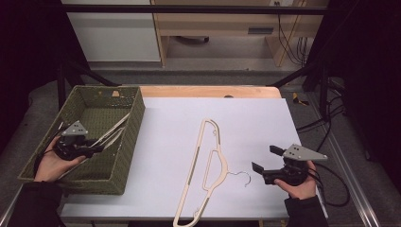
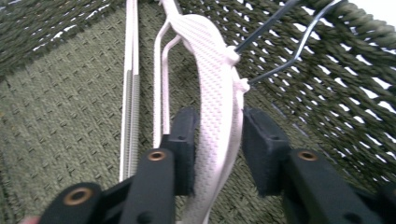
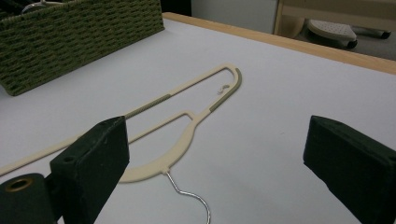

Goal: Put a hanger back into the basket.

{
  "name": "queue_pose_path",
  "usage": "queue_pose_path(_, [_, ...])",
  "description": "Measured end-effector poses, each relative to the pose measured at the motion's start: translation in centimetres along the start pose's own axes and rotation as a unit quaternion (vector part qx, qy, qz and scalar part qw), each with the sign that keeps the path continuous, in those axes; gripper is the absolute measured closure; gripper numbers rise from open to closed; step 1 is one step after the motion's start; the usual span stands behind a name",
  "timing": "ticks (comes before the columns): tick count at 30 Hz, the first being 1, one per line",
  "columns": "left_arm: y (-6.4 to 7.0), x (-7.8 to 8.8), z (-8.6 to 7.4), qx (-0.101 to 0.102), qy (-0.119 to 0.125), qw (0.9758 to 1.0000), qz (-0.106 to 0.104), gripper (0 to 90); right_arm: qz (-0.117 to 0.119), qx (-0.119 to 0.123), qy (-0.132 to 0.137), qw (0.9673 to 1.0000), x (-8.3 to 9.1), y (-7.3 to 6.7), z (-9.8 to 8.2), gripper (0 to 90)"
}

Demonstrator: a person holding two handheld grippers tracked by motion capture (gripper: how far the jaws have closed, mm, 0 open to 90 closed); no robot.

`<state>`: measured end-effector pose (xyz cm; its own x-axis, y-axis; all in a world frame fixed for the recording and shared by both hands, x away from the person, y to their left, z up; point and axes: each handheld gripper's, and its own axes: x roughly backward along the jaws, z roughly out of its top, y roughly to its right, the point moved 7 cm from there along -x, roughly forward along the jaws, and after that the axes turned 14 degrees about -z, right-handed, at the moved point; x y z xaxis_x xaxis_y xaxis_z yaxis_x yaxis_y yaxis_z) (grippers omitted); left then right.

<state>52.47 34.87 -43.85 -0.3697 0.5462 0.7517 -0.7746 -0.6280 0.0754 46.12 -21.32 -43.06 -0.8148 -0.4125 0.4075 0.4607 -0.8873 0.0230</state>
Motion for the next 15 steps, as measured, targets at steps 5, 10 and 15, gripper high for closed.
queue_pose_path(5, [0.2, 0.8, 0.4, 0.003, 0.026, 0.9996, 0.007, 51.3, 0.0, 0.002, 0.002, 1.0, 0.0, 0.0, 0.0, 7.5])
queue_pose_path(10, [0.4, 2.4, 1.3, 0.002, 0.059, 0.9981, 0.015, 44.6, 0.0, 0.0, 0.002, 1.0, 0.1, 0.0, 0.1, 7.6])
queue_pose_path(15, [0.8, 4.5, 2.4, 0.001, 0.092, 0.9953, 0.031, 36.2, 0.002, -0.001, 0.003, 1.0, 0.1, -0.1, 0.1, 7.7])
